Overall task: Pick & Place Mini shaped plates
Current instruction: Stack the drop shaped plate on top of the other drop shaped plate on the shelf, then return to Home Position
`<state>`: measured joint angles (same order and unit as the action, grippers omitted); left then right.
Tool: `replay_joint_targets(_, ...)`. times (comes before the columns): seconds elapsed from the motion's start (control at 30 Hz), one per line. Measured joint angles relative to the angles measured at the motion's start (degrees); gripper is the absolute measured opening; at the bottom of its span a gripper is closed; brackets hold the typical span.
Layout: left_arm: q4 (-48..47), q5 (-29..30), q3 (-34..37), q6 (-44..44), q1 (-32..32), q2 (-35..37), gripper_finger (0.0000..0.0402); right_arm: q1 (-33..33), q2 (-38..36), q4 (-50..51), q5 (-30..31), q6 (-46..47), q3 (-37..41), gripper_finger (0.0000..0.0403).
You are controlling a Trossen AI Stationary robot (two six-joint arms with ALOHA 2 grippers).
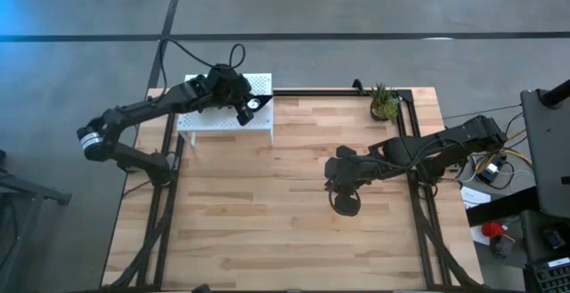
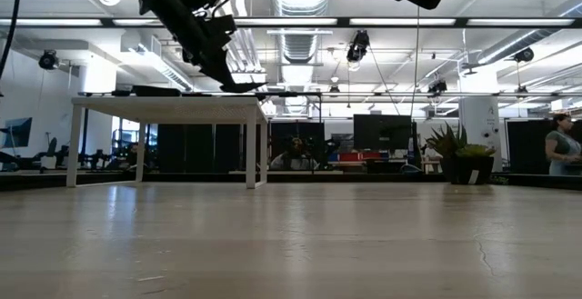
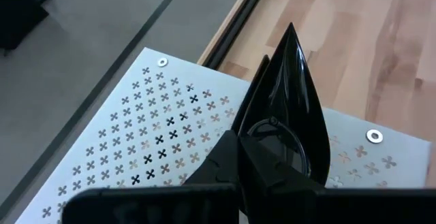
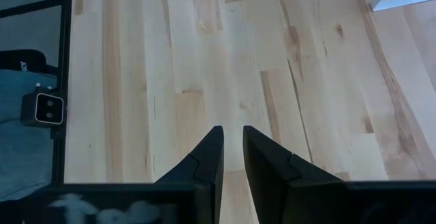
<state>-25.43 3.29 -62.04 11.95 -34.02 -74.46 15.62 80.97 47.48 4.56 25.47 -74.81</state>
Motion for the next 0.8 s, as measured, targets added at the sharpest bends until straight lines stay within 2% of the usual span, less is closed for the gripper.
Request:
replay_joint_targets(0.6, -0.1, 2.5, -0.8, 0.1, 0.0, 0.0, 0.0047, 0.0, 0.0, 0.0, 0.2, -1.6, 0.0, 0.0052)
replay_joint_targets(0.7, -1.1, 3.0, -2.7, 0.4, 0.0, 0.9, 0.0046, 0.0, -0.2, -0.6, 2.6, -2.8, 0.0, 0.0052)
replay_joint_targets(0.8, -3.3, 2.3, -4.8, 1.5, 1.0, 2.6, 0.0026, 0.0, -1.4, -0.8, 4.3, -3.2, 0.0, 0.0043)
